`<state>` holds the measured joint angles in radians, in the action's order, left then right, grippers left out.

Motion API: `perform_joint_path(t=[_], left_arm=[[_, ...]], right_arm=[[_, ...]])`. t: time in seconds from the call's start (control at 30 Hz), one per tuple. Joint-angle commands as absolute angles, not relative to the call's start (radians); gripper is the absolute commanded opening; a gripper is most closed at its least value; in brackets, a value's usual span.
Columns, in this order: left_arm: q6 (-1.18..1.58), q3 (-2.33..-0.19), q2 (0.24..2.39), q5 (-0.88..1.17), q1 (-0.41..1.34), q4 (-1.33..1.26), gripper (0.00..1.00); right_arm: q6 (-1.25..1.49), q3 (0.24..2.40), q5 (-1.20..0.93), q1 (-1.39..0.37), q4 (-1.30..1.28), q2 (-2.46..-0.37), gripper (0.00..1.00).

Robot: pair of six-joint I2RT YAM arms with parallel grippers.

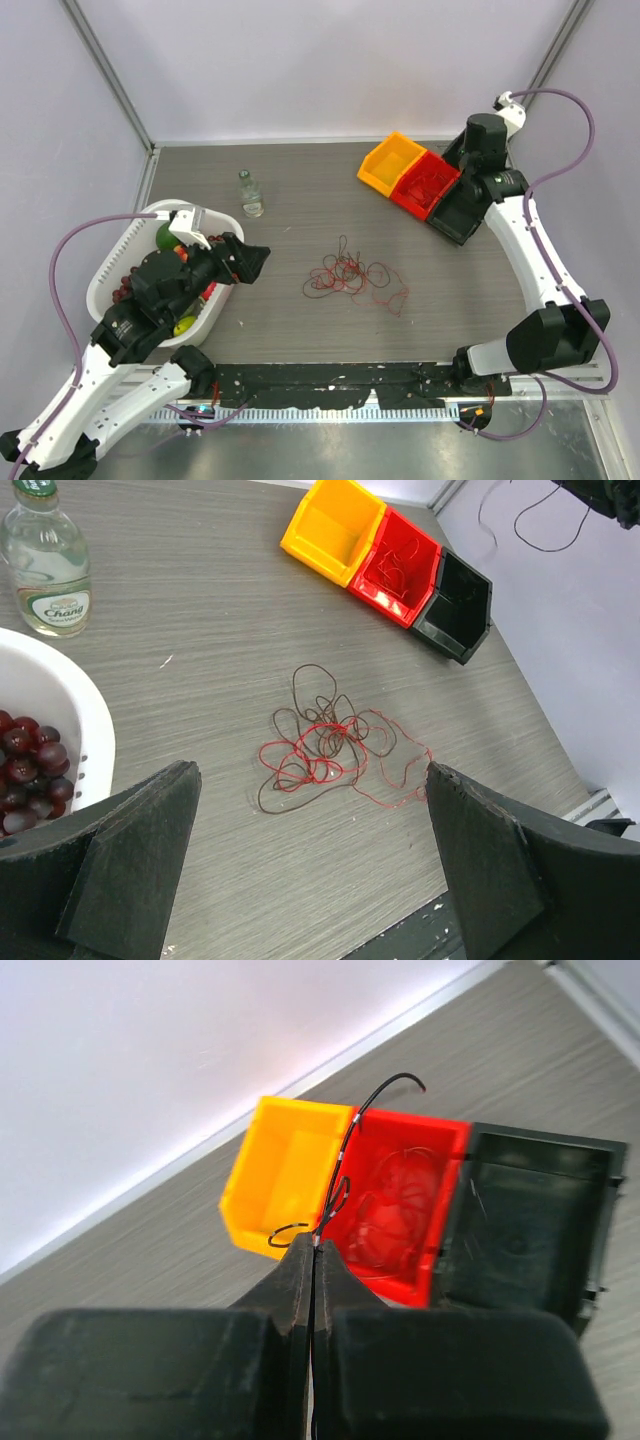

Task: Untangle the cables

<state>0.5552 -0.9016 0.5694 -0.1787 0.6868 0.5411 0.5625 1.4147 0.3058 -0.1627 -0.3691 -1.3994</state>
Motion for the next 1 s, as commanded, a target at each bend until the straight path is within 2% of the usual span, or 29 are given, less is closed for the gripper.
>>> perform_joint_path(t=[0.0, 0.57, 0.97], left_arm=[[0.525, -0.908, 0.583, -0.147, 0.684, 0.489, 0.99], [0.534, -0.896, 0.584, -0.098, 0.684, 0.512, 1.0], [0.56, -0.867, 0.591, -0.081, 0.686, 0.492, 1.0]], right_arm=[[0.491, 1.361, 0.465, -0.117, -0.355, -1.4, 0.01], [0.548, 1.279, 0.597, -0.014, -0.342, -1.509, 0.01], [0.612, 1.296, 0.379, 0.058, -0.354, -1.693, 0.01]])
